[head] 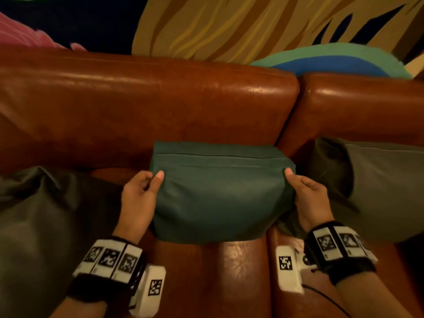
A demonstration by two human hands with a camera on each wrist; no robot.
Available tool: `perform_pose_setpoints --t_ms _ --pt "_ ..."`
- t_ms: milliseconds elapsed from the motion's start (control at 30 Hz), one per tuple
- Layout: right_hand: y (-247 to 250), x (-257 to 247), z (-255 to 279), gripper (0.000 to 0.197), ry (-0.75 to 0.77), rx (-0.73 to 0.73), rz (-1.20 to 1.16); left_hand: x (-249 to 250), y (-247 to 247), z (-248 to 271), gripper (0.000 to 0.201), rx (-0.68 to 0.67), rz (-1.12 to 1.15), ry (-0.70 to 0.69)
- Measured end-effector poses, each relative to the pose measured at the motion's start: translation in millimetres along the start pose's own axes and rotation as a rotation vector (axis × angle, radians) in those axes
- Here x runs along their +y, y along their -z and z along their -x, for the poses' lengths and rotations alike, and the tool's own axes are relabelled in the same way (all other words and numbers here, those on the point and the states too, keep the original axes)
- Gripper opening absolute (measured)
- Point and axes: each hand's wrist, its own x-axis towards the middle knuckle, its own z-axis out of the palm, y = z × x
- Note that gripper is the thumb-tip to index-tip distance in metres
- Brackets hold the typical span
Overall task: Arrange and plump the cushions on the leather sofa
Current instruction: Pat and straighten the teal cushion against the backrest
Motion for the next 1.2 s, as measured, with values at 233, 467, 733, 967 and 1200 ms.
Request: perform_pose_setpoints --t_ms 233,467,733,967,1200 --pt "-15.9 5.9 -17.0 0.047 -0.048 0.085 0.053 0.5 -2.8 -16.8 0.027 0.057 0.053 0.123" --pt "-31.0 -5.8 -13.9 0.048 0.298 0.211 0.597 22.3 -21.7 -19.5 0.032 0.158 -0.334 -0.046" --pt "-32.0 -9.2 -26.4 0.055 0.178 0.214 0.55 18.2 -19.3 -32.0 0.045 0.128 -0.254 -0.012" --pt "-20.2 -30.6 -54.6 0.063 -0.037 0.158 0.532 14.8 -4.9 -70.4 0.063 0.1 -0.01 0.28" --pt "-21.8 -44.1 -97.9 0.091 -0.357 -0.168 0.357 52.9 -10.3 -99.8 0.05 -0.163 -0.111 0.348"
